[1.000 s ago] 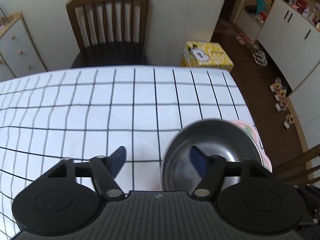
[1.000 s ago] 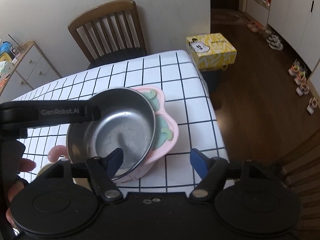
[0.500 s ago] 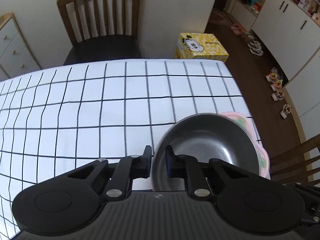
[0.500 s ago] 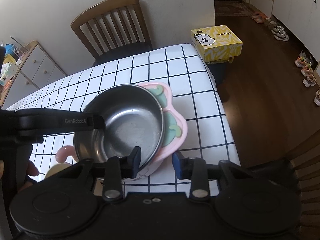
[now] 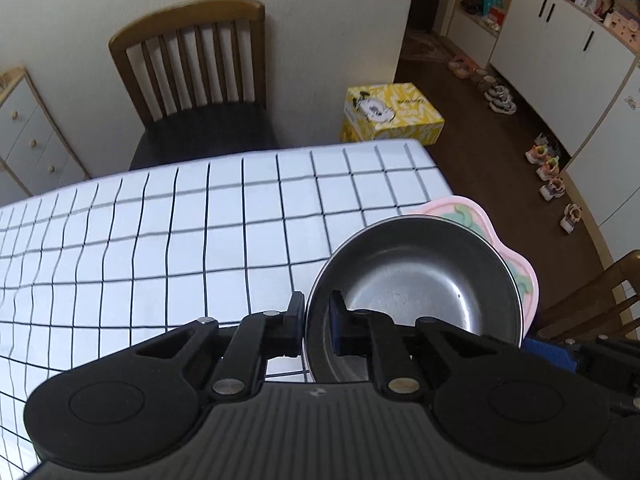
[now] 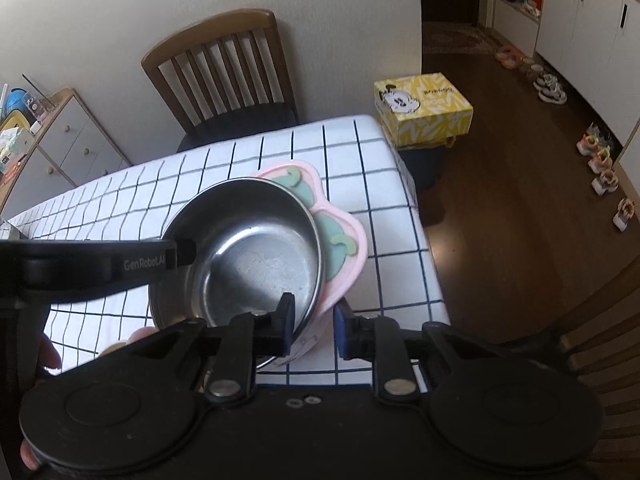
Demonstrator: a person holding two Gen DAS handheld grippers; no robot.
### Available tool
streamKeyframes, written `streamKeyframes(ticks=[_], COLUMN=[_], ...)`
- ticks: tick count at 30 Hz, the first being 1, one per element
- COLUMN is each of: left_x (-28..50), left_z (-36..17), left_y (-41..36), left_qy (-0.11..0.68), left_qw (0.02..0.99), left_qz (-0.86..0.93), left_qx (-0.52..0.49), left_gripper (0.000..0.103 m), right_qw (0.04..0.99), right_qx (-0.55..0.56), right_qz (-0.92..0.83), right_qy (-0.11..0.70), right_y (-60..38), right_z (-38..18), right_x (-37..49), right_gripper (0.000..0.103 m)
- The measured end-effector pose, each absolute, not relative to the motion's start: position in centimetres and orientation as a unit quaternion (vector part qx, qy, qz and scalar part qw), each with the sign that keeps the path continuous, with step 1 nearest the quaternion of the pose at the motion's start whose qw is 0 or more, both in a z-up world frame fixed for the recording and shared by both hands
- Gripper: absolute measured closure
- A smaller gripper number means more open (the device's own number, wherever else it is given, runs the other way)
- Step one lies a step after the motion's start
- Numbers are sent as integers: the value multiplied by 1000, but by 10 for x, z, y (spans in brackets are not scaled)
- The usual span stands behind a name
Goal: Organize plates and bowls
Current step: 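Carry the pink pot with both tools toward the steel bowl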
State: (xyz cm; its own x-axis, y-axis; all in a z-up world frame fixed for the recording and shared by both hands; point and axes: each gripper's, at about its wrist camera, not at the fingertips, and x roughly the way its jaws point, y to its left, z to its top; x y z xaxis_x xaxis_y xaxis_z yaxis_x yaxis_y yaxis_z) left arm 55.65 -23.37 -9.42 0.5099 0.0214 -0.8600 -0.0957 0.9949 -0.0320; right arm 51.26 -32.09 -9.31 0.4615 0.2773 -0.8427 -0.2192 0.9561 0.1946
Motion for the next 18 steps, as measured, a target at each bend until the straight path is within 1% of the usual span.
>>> streamKeyframes(ticks=[4, 7, 11, 18], left_x=[547, 538, 518, 463], left_z=[-66, -43, -18, 12], left_y=[-241, -240, -245, -257], left_qy=[462, 456, 448, 442], left_qw=[886, 889, 894, 897], left_qz=[27, 18, 13, -3], left_qx=[-25, -36, -23, -3], left_gripper=[91, 91, 91, 91], right_qw=[863, 872, 876, 880], right_qx=[40, 50, 63, 59], right_qz=[143, 141, 141, 142], right_qy=[483, 467, 457, 450], right_y=[-327, -334, -342, -347], right_z=[-76, -60, -38, -5], right_x=[510, 504, 490, 447], right_gripper=[84, 85, 86, 88])
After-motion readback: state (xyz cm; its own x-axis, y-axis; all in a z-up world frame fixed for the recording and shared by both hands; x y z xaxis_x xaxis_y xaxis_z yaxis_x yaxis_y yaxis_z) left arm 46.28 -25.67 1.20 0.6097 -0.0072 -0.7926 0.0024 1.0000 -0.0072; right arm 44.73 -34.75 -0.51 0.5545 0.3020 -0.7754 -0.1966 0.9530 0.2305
